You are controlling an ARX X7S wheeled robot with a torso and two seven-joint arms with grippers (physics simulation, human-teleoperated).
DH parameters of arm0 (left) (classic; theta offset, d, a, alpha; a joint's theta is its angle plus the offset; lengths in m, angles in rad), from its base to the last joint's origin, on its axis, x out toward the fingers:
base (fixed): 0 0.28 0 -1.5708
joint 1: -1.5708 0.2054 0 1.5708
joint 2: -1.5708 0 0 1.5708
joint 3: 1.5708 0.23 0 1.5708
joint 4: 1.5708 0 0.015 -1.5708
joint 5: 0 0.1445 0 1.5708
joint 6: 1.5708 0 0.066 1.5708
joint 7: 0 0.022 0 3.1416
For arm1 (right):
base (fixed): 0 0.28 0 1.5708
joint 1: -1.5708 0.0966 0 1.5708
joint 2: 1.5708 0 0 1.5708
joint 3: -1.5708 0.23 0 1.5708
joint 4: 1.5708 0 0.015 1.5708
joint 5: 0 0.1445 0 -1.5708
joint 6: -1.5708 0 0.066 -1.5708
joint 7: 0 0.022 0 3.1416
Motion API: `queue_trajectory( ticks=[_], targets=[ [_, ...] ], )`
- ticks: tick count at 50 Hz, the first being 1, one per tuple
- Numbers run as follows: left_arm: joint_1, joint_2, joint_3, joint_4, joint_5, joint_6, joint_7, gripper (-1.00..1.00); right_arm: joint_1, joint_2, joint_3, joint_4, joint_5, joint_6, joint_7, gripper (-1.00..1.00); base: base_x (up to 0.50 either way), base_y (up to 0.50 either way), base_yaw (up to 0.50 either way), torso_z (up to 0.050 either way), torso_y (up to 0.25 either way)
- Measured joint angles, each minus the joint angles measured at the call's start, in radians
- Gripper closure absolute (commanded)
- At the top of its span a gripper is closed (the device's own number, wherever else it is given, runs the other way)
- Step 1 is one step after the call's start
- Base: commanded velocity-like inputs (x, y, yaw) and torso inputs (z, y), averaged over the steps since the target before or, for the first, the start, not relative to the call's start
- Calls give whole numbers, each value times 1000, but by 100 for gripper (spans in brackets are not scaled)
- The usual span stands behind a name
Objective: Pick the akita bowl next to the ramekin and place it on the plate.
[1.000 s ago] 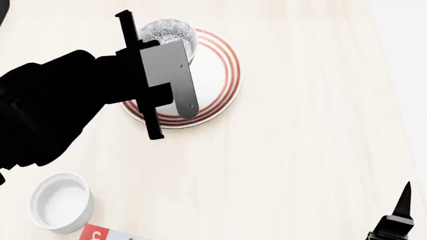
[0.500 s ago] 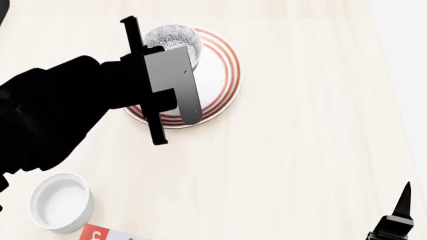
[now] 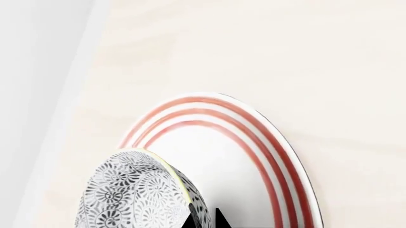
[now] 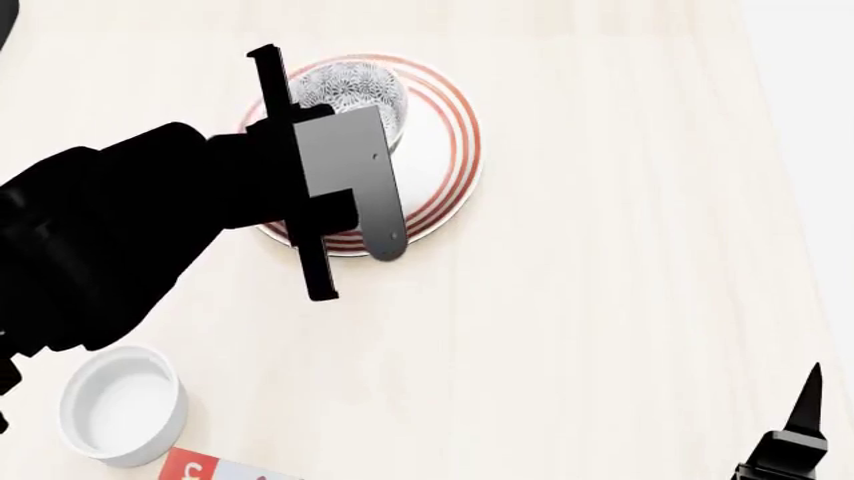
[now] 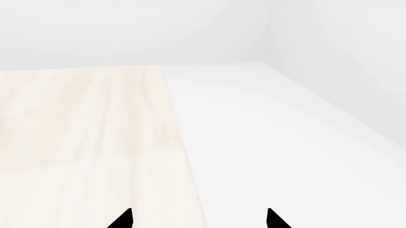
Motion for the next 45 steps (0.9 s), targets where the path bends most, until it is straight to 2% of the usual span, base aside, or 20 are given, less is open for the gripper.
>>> queue_trajectory(
  ticks=[31, 32, 45],
  targets=[
    [7, 3, 7, -4, 4, 5, 4, 100, -1, 3, -3, 1, 2, -3, 3, -100, 0, 0, 0, 0, 0],
    [7, 3, 7, -5, 4, 6, 3, -100, -1, 3, -3, 1, 2, -3, 3, -100, 0, 0, 0, 0, 0],
    [3, 2, 6, 0, 11, 5, -6, -100, -2, 5, -4, -2, 4, -2, 7, -100, 0, 0, 0, 0, 0]
  ],
)
